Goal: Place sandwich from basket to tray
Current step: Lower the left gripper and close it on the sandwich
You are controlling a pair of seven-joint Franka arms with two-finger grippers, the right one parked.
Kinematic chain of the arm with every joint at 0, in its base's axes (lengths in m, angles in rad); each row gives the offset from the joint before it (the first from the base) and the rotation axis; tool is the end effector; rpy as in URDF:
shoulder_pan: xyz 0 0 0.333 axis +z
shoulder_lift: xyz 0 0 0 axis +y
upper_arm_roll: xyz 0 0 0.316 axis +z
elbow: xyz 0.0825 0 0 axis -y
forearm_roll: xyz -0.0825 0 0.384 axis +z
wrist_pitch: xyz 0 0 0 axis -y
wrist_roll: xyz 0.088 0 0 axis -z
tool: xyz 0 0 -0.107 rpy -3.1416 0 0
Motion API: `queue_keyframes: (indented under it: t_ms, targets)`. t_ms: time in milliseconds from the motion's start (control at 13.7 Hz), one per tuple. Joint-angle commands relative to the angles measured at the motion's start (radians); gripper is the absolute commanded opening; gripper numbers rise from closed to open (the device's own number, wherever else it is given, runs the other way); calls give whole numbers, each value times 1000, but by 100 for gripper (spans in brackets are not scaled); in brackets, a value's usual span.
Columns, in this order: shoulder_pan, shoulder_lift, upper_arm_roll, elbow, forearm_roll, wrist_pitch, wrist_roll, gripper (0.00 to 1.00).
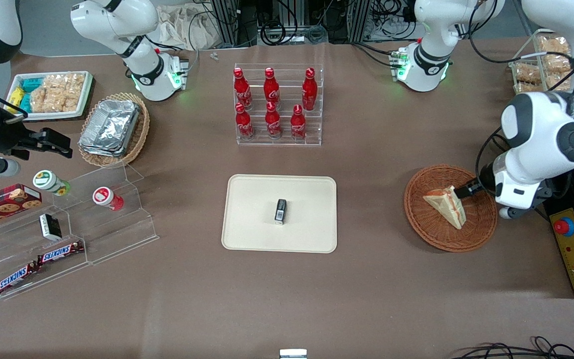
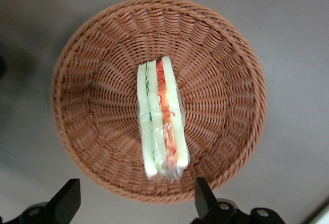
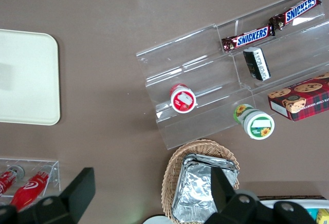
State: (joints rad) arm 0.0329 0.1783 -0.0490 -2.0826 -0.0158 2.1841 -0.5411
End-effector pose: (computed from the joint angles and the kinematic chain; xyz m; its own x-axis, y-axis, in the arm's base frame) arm 0.5653 -0.0092 0.3352 0.8573 0.5091 -0.0764 0.5090 -0.8605 -0.0216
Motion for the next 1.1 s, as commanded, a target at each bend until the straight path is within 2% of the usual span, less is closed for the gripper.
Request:
queue_keyframes:
  t_ms: [0,439,512,585,659,732,878,1024]
  targets:
    - [4,49,-6,-30,0,113,-80,100]
    - [-8,162,-9,-40,0,250,-161,100]
    - [-8,181,-9,-37,-1,255,-163,97]
    - [-8,187,-9,-37,-1,255,-166,59]
    - [-8,187,-9,-37,2,255,-163,11]
    - [-8,187,-9,-37,2,252,-162,0]
    - [-8,156,-11,-33,2,223,-157,0]
    - [-5,68,-12,21,2,47,-119,0]
